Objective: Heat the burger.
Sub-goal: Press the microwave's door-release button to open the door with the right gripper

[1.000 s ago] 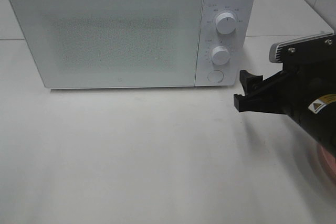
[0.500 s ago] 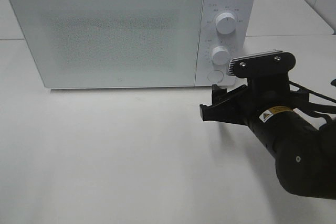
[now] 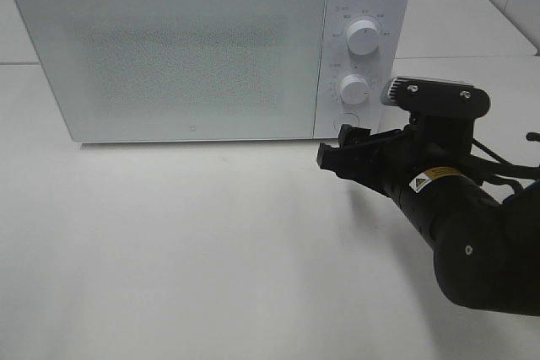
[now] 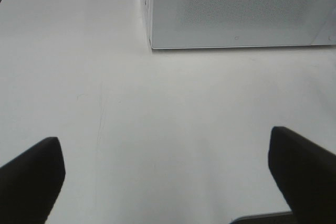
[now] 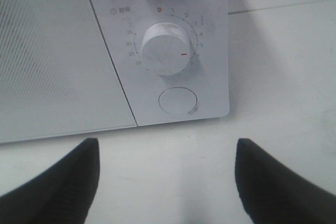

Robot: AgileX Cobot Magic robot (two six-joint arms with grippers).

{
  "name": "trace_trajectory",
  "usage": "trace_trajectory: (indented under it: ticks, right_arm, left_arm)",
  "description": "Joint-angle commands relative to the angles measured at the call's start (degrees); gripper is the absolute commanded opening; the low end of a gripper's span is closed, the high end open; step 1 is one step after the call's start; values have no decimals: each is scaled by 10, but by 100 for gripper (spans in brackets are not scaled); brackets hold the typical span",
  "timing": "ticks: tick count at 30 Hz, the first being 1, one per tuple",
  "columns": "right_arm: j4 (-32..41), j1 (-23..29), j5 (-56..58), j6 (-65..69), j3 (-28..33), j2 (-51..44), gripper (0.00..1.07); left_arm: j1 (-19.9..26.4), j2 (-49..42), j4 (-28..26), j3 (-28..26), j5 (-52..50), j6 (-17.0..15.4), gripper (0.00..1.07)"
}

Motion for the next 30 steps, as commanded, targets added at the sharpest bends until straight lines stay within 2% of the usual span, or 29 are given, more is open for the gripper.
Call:
trace_trajectory:
  ticks: [1, 3, 4, 5, 6, 8, 10, 11, 12, 13, 15, 19, 21, 30]
  right_arm:
    - [2, 2, -8, 176, -3, -1, 62]
    - [2, 2, -8, 219, -3, -1, 59]
    - [2, 2, -8, 297, -3, -1, 54]
    - [2, 2, -8, 297, -3, -1, 54]
    - [2, 2, -8, 377, -3, -1, 49]
    - [2, 2, -8, 419, -3, -1, 45]
    - [2, 2, -8, 524, -3, -1, 35]
    - [2, 2, -8, 524, -3, -1, 35]
    - [2, 2, -7, 574, -3, -1, 27]
    - [2, 2, -7, 574, -3, -1, 27]
    - [2, 2, -7, 629, -3, -1, 18]
    - [3, 2, -4, 669, -3, -1, 10]
    - [9, 2, 10, 714, -3, -1, 0]
    - [11, 1, 53, 737, -29, 9, 0]
  left_arm:
    - [1, -13, 2, 1, -9, -2, 98]
    - [1, -13, 2, 1, -9, -2, 98]
    - [1, -13, 2, 1, -9, -2, 98]
    - [1, -13, 2, 1, -9, -2, 98]
    - [1, -13, 2, 1, -9, -2, 98]
    - [1, -13, 2, 1, -9, -2, 98]
    - [1, -13, 2, 1, -9, -2, 98]
    - [1, -13, 2, 1, -9, -2, 98]
    - [1, -13, 2, 1, -9, -2, 98]
    - [1, -13, 2, 1, -9, -2, 98]
    - [1, -13, 2, 1, -9, -2, 98]
    - [1, -13, 2, 1, -9, -2, 98]
    - [1, -13, 2, 1, -9, -2, 98]
    - [1, -13, 2, 1, -9, -2, 98]
